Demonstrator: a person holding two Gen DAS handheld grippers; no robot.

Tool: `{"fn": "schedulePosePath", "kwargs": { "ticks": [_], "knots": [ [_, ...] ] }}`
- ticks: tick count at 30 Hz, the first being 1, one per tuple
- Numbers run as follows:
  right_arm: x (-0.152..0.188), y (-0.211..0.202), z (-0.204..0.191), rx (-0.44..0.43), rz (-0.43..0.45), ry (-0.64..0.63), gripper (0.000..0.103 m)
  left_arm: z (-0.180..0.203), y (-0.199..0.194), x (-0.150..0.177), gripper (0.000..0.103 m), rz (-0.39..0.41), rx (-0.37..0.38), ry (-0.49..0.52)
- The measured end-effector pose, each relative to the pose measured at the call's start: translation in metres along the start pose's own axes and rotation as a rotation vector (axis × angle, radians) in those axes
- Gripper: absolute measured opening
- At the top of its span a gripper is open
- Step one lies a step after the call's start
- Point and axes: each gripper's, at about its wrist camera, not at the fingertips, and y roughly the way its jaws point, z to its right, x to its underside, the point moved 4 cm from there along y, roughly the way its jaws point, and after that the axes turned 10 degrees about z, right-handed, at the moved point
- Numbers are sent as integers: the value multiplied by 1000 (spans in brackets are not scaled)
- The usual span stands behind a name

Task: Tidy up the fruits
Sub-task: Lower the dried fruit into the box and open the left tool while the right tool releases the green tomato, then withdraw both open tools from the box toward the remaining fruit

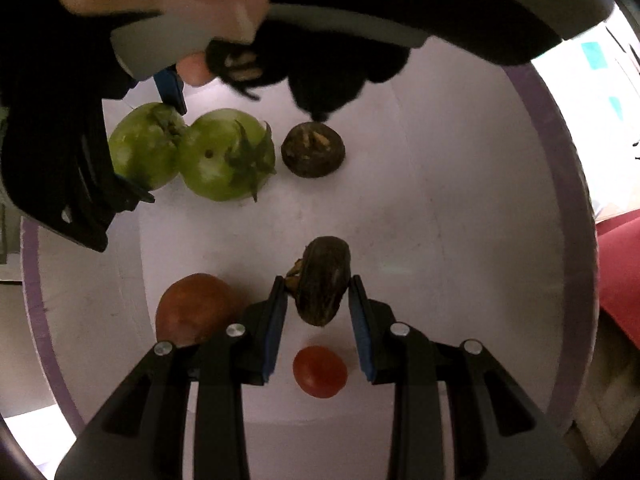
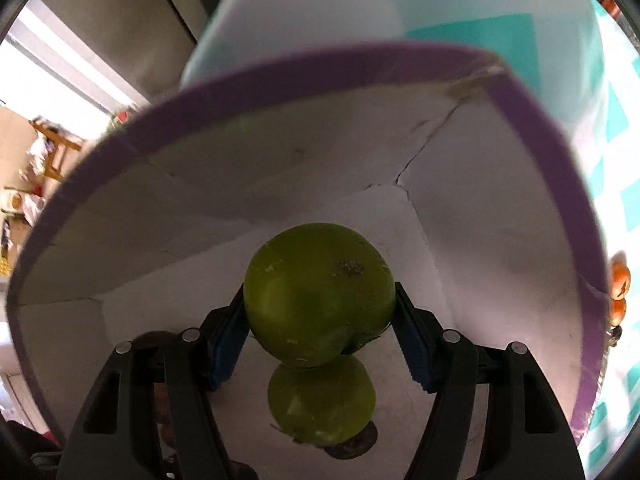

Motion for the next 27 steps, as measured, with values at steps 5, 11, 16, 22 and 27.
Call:
{"fn": "schedulePosePath", "kwargs": {
  "ticks": [5, 11, 16, 22, 27],
  "knots": [
    [1, 5, -2, 13, 2, -3, 66, -6, 3, 2, 33, -10, 5, -6],
    [4, -3, 4, 15, 9, 28, 67, -9, 2, -4, 53, -5, -21, -13],
    [-3, -34, 23, -17, 111, 82, 79, -18, -2, -8, 68, 2, -67, -32],
    [-2, -108, 49, -106, 310, 189, 79, -30, -17, -13, 80, 35, -155, -99],
    [44, -180, 81, -164, 484, 294, 86, -37, -38, -11, 86, 51, -262, -201]
  ]
}}
